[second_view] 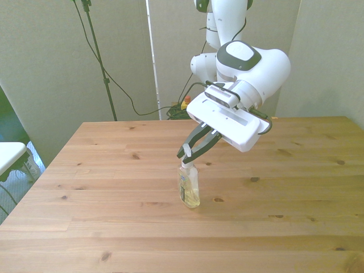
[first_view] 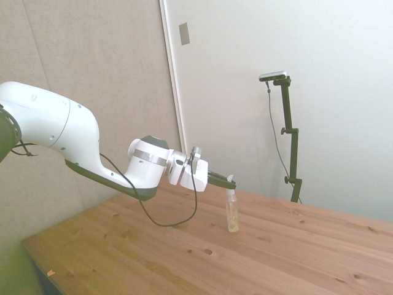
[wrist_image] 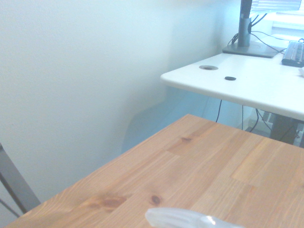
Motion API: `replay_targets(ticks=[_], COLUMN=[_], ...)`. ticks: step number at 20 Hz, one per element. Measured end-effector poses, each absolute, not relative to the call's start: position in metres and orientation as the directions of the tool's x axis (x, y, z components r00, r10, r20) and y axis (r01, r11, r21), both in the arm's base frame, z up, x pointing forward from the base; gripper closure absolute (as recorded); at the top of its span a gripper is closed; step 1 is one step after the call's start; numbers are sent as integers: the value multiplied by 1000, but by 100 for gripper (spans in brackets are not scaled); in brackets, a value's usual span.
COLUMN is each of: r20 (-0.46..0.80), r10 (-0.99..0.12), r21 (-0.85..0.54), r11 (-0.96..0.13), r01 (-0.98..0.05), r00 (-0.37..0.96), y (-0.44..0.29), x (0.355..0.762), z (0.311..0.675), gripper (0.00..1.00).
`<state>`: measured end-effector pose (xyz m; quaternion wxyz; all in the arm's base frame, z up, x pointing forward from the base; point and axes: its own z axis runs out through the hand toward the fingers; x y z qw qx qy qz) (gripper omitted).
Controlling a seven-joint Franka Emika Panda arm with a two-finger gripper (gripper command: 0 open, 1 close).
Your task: Stand the sanitizer
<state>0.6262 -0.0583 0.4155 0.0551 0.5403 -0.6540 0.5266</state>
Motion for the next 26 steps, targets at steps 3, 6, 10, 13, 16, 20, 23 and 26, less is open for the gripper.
replay_targets(ticks=[3,6,10,13,16,20,23,26], r20=[623,619,614,608,593,547,509,470], r10=[-674,-680,-689,-696,-719,-793,-844,-881], r21=[-638,-640,-639,-639,-628,-572,-501,-419], r11=[-146,-146,-149,-142,-131,-120,-131,-174], r01=[-756,-754,-754,-756,-767,-811,-856,-891], r00=[-396,-393,-385,-383,-363,-269,-169,-49], y=[-58,-58,-57,-59,-57,-51,-48,-37], x=[627,627,626,626,626,623,610,592], z=[416,416,414,414,415,428,438,440], gripper=[0,0,0,0,0,0,0,0])
